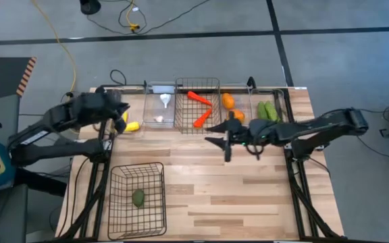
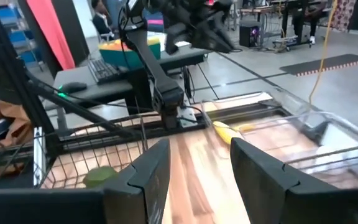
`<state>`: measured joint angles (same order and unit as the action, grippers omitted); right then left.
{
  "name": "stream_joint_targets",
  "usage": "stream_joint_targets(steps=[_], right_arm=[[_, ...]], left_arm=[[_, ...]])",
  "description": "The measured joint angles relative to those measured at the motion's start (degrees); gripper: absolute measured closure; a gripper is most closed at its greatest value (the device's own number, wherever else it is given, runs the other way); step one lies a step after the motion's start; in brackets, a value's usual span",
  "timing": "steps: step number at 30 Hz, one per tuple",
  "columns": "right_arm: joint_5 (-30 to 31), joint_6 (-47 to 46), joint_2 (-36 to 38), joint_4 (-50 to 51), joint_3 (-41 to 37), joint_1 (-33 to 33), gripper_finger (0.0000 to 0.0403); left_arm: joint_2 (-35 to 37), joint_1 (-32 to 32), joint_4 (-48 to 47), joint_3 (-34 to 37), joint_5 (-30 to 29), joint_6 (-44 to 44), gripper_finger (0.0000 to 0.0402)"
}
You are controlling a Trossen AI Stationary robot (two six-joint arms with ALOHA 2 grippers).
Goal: Sort produce into baskets
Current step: Return to Home Position
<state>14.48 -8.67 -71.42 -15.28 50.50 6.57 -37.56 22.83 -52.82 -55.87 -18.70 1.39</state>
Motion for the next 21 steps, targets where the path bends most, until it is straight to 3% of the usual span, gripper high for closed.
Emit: stream_joint_targets(steps=[5,11,17,21], right_arm=[[0.51,1.4,9.45,10.65,0.0,-0.42,0.0222],[0.79,1.64,18.94,25.59,0.0,-1.41,0.0296],[0.87,1.64,23.89,38.25,-1.04,-2.82,0.0384],[0.76,0.2,26.12,38.01,-6.03,-3.41,0.0376]], left_arm=[[7.21,0.0,4.6,1.9,9.27,-2.67,0.0398],[15.35,-0.02,14.15,11.55,15.89,-5.66,0.0401],[20.97,-0.02,37.18,28.91,26.04,-7.6,0.0401],[21.36,-0.02,55.2,39.68,29.89,-9.37,0.0401]])
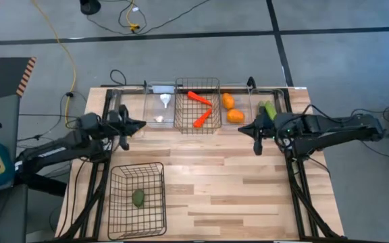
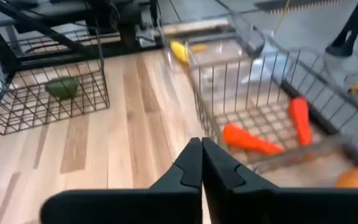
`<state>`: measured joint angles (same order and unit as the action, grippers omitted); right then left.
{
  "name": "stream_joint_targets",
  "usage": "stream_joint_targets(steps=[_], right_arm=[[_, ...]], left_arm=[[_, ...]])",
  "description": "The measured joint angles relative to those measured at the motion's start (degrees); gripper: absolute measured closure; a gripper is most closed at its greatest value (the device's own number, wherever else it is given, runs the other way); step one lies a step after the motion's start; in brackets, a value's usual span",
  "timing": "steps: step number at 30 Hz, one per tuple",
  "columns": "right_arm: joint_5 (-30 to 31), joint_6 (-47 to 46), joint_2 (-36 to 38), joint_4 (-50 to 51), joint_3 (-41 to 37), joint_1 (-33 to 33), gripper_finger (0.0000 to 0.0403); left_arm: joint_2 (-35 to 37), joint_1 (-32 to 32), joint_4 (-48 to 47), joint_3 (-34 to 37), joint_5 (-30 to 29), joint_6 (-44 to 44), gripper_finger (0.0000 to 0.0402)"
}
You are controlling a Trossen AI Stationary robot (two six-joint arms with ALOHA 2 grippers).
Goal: Sort produce into baskets
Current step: Return to Home Position
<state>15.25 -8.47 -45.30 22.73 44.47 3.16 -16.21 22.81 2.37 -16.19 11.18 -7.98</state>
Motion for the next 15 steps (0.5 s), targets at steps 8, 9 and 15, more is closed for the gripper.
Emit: stream_joint_targets(steps=[8,9,15], right_arm=[[-0.11,-7.31,6.98,-8.1,-14.87,0.02,0.0366],[-0.15,-7.92,7.98,-10.23,-16.89,0.02,0.0371],[-0.15,-8.17,13.22,-26.35,-28.86,0.01,0.038]], left_arm=[[1.4,0.0,13.33,8.24,0.81,0.21,0.0401],[1.4,0.0,12.86,8.24,1.33,0.17,0.0401],[1.38,0.02,11.84,8.24,2.59,2.36,0.0401]])
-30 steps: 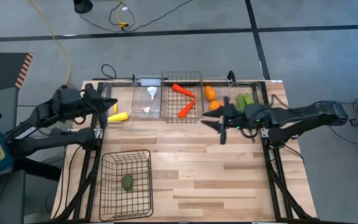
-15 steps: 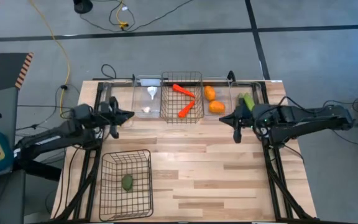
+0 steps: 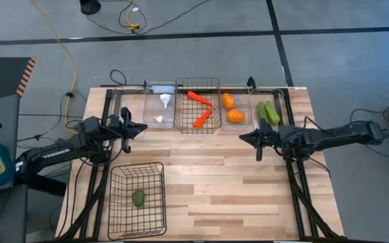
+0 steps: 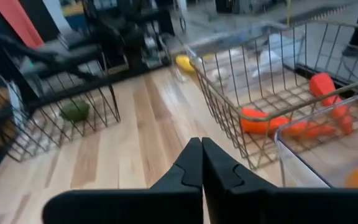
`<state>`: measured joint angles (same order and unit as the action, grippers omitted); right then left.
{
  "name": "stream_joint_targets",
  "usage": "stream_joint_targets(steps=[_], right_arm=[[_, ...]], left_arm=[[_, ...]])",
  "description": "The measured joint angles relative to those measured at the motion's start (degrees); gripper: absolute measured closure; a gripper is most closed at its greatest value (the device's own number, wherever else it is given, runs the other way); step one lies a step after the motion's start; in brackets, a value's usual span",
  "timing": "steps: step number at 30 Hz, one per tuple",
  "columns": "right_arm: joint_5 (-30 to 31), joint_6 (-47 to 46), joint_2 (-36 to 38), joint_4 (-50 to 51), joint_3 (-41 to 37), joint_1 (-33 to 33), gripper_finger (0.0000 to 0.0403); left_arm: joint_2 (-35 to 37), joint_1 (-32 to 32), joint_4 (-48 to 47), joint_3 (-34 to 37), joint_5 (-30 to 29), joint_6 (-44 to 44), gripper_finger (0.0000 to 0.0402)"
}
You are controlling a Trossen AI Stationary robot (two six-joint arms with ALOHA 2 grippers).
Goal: Sort produce into baskets
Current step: Return to Home Position
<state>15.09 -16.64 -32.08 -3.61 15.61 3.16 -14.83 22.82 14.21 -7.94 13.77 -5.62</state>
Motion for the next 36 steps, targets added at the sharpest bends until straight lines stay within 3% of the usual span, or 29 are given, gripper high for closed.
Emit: stream_joint_targets(steps=[5,11,21,27,36], right_arm=[[0.0,-0.3,2.81,-11.95,-8.47,-0.31,0.0359],[-0.02,-2.75,5.09,-18.12,-15.08,-0.31,0.0368],[0.09,1.48,6.36,-16.81,-15.14,-0.51,0.0367],[0.15,1.53,6.32,-13.8,-15.16,-1.49,0.0369],[0.22,0.59,6.34,-13.07,-15.2,-1.45,0.0369]], left_arm=[[0.0,-0.02,-2.16,0.0,0.03,0.43,0.0401],[-0.01,-0.02,-2.41,0.0,0.45,1.89,0.0401],[0.0,-0.74,-4.72,0.13,0.54,2.16,0.0402],[-0.02,-2.21,4.98,6.94,0.53,0.5,0.0402],[0.02,-2.29,5.32,7.26,-0.71,2.06,0.0402]])
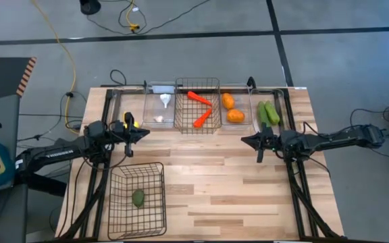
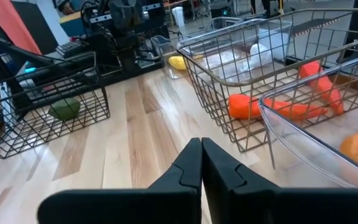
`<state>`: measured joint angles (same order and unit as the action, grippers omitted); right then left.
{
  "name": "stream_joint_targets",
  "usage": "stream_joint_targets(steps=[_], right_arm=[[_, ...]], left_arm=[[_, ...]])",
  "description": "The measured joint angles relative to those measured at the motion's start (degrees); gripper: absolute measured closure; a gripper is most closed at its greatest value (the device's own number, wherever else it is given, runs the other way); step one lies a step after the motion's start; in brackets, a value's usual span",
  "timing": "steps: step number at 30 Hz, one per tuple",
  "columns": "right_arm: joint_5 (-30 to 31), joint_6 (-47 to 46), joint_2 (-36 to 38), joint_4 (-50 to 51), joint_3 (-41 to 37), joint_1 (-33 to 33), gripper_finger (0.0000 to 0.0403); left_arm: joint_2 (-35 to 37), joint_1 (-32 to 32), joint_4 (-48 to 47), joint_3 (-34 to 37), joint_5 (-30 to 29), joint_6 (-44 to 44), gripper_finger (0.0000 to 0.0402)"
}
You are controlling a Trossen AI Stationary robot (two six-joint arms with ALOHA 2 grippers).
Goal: Sort produce into baskets
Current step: Return to Home Position
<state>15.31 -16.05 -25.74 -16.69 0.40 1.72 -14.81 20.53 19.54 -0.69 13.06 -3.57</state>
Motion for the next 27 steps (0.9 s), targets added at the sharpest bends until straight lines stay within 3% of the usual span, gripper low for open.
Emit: stream_joint_targets(steps=[11,20,27], right_arm=[[-0.16,-0.37,1.11,0.65,-0.04,0.0,0.0375],[-0.18,5.95,9.95,0.68,-0.07,0.0,0.0369],[-0.2,7.52,16.71,5.32,-0.07,0.0,0.0373]], left_arm=[[1.04,0.0,1.89,0.0,1.31,0.95,0.0402],[9.1,0.0,1.21,0.0,1.46,1.78,0.0402],[14.86,0.0,-5.03,0.0,1.46,1.43,0.0402]])
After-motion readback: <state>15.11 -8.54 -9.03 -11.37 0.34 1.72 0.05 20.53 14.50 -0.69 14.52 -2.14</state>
